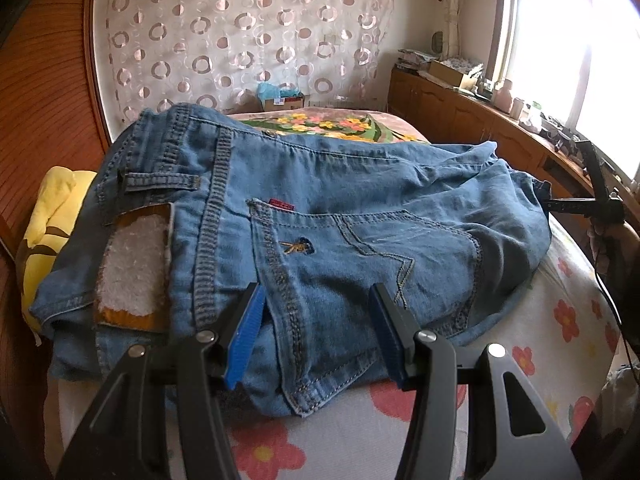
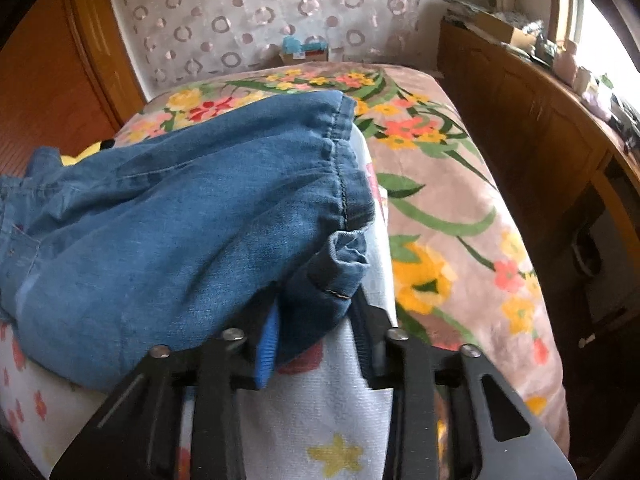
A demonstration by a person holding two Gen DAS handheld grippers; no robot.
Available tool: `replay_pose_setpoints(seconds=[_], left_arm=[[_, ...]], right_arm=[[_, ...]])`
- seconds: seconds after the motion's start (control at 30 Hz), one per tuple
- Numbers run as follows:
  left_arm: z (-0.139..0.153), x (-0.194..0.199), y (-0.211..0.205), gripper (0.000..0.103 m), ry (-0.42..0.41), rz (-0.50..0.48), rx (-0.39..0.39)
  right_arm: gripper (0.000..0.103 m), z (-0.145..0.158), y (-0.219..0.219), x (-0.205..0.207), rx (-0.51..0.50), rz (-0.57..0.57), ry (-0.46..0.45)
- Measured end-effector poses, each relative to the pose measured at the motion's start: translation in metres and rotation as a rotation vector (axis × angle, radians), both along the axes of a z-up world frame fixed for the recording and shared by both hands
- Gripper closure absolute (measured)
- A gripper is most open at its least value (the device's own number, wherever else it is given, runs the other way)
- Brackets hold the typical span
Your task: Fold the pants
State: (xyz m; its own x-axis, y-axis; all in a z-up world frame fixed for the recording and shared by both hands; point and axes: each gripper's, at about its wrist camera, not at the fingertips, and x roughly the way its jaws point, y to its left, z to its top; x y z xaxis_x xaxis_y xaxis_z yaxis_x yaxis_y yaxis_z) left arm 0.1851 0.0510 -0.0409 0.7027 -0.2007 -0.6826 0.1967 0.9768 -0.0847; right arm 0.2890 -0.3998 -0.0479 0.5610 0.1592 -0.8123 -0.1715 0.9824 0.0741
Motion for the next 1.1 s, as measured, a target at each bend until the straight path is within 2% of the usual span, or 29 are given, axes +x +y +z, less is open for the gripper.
replay_pose_setpoints(seconds=[0.03,0.07,0.37,0.63,0.77,0.9,1.07,1.1], left_arm=[[0.003,-0.003,0.003,0.051,-0.006,0.006,-0.003],[0.005,-0.006,0.005,0.051,-0.012,0.010,-0.006],[0.021,-0.038,0.061,0.051,-0.076,0.147,-0.001],[-0.003,-0.032,0.092,0.051,-0.022,0.217,0.020],[-0.019,-0.024,0.092,0.051,0.016,0.222,0.016],[-0.023,-0.022,0.091,0.051,0.011,0.218,0.015],[-0.021,-0.022,0.086,0.065,-0.010,0.182,0.050],[-0.021,-0.022,0.085,0.072,-0.011,0.178,0.060]], right_arm=[[0.091,0.000,0.001,0.000,0.005,0.013,0.001],[0.093,0.000,0.003,-0.001,-0.002,0.023,-0.001],[0.096,0.031,0.017,-0.013,-0.020,0.068,-0.106],[0.096,0.034,0.022,-0.011,-0.019,0.072,-0.111],[0.096,0.035,0.022,-0.011,-0.025,0.074,-0.115],[0.097,0.039,0.024,-0.014,-0.021,0.081,-0.129],[0.097,0.044,0.024,-0.018,-0.010,0.089,-0.148],[0.097,0.046,0.024,-0.019,-0.007,0.089,-0.154]])
